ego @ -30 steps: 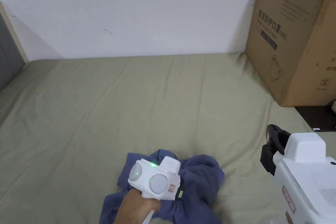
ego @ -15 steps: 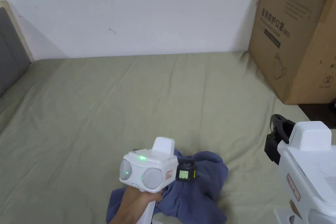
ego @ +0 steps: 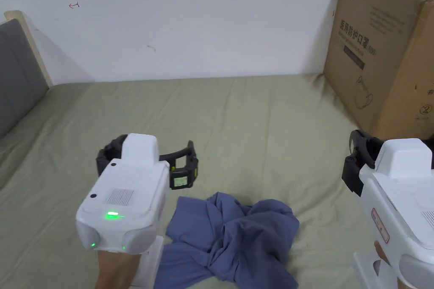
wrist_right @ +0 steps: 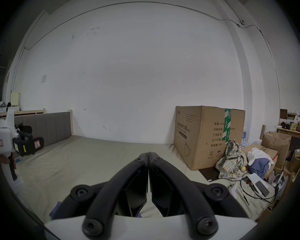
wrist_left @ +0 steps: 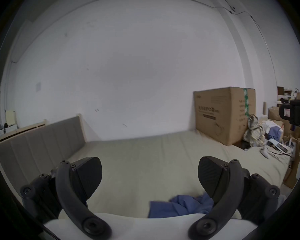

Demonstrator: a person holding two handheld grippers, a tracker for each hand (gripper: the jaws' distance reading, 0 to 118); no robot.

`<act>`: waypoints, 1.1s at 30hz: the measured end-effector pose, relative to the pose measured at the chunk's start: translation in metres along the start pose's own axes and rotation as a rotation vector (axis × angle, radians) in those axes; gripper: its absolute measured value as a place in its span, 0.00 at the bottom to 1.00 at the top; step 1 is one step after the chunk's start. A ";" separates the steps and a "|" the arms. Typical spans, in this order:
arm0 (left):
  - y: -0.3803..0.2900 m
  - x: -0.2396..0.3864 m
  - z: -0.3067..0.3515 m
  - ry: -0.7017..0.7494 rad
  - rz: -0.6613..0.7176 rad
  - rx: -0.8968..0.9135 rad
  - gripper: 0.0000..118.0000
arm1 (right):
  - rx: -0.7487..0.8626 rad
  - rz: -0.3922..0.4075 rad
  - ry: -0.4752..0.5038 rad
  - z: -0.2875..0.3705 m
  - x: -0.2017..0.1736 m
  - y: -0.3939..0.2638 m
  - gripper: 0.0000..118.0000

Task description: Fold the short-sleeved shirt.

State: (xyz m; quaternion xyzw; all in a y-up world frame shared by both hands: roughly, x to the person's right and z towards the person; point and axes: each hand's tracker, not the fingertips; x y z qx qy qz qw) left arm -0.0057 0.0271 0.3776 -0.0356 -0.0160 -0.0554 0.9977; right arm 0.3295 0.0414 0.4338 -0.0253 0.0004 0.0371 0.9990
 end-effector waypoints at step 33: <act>-0.160 -0.041 -0.032 -0.081 0.286 -0.835 0.18 | -0.084 -0.004 0.034 -0.021 -0.015 -0.030 0.00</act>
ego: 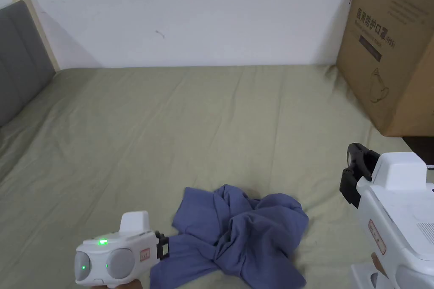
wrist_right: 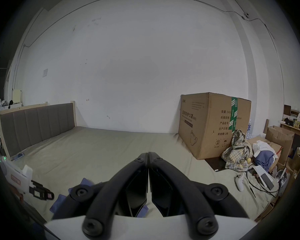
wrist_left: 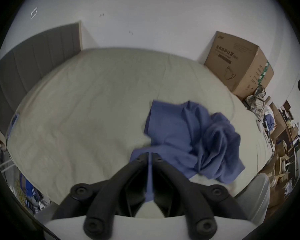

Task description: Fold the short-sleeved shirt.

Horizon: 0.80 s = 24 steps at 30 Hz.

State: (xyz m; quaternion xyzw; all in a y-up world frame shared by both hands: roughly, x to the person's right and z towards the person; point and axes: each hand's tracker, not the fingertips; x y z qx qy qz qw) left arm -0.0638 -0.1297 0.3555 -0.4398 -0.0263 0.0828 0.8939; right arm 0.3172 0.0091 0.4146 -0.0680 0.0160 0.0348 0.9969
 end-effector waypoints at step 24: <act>-0.021 0.017 -0.040 0.001 -0.024 -0.017 0.02 | -0.328 -0.028 0.059 -0.105 0.012 -0.049 0.42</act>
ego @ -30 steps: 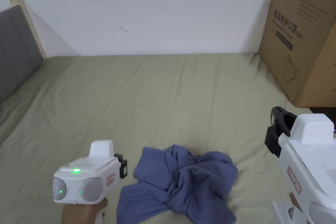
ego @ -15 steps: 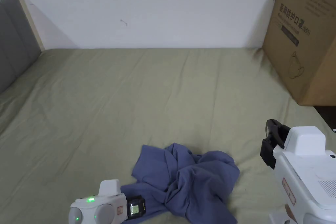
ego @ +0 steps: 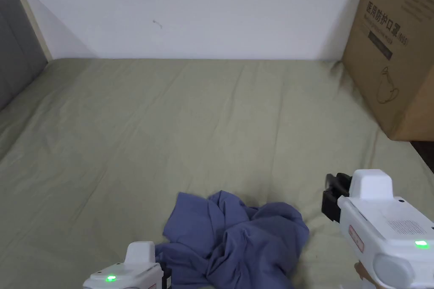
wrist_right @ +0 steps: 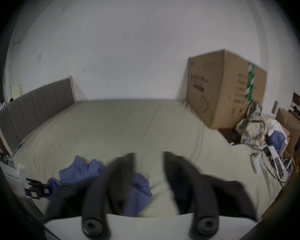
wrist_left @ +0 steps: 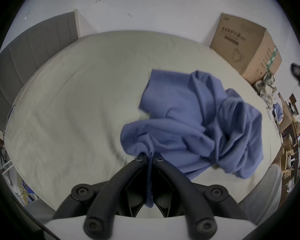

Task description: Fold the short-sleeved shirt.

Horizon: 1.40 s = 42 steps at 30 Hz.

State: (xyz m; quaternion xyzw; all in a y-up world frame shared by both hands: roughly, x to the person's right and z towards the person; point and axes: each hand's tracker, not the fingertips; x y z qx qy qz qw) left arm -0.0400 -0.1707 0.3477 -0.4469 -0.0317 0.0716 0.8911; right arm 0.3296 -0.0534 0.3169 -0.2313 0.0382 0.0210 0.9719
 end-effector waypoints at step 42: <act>0.152 -0.048 0.108 -0.040 0.082 0.357 0.01 | -0.049 -0.053 0.061 -0.013 0.072 0.123 0.01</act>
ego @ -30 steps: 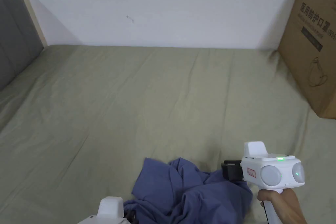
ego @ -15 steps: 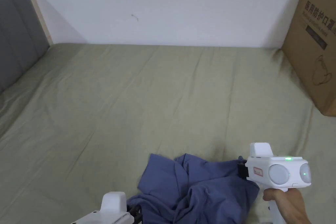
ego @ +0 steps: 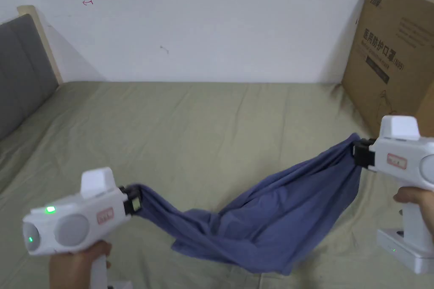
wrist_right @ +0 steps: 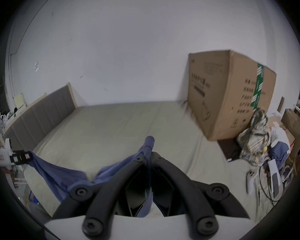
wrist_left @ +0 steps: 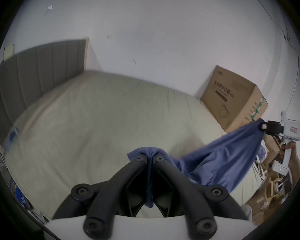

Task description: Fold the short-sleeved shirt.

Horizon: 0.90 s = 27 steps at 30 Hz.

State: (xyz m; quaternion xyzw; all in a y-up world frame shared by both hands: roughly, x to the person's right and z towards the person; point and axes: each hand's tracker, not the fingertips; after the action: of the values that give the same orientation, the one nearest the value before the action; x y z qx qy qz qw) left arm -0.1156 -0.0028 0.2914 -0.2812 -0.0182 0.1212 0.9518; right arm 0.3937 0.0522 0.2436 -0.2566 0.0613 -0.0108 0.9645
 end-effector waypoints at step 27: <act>0.297 -0.017 -0.065 0.179 -0.014 0.277 0.01 | 0.302 0.012 -0.092 -0.037 -0.001 0.156 0.01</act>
State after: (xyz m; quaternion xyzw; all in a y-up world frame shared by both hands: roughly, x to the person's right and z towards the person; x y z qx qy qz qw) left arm -0.1906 0.1998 0.0770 -0.1569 0.0816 0.0903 0.9801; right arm 0.3869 0.1699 0.1344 -0.1087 0.0165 -0.0022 0.9939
